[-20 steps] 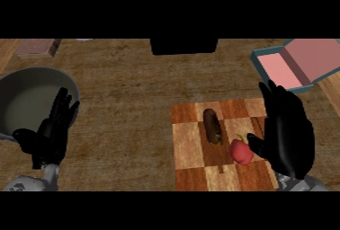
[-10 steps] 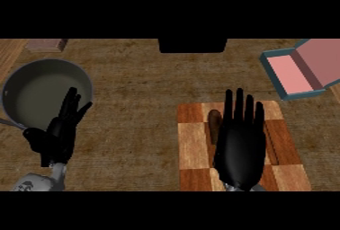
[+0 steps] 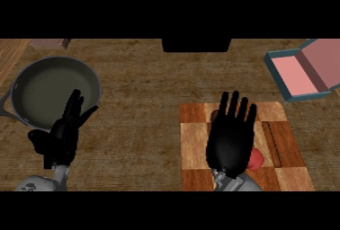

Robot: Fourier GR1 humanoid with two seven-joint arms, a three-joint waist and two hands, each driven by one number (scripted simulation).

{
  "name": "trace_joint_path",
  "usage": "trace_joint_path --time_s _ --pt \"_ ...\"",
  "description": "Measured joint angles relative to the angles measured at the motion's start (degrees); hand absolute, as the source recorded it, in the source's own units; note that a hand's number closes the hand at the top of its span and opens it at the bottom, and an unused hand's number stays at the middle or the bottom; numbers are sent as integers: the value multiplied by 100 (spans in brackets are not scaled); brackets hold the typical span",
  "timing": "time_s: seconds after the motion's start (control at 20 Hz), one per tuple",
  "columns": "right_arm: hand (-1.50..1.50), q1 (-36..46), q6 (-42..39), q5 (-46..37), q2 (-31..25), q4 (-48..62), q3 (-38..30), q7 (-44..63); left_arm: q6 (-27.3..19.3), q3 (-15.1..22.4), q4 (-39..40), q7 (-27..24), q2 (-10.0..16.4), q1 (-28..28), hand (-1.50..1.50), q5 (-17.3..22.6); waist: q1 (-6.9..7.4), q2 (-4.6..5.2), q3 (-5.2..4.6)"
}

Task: Pick the sweet potato from the cutting board and place it in the cardboard box

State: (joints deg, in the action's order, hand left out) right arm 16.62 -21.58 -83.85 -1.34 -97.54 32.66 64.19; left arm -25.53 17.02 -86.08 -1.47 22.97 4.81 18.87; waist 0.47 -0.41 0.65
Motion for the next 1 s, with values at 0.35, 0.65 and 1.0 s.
trace_joint_path --time_s 0.35,0.65,1.0 --pt "-150 279 26 454 22 497 51 362 -16 56 62 69 -82 79 0 -80 70 14 0" --pt "-150 461 39 577 17 879 -23 486 34 -6 123 14 -90 111 0 -89 70 9 8" --pt "-150 678 132 689 16 1315 -182 610 18 18 93 76 -104 69 0 -144 93 10 5"
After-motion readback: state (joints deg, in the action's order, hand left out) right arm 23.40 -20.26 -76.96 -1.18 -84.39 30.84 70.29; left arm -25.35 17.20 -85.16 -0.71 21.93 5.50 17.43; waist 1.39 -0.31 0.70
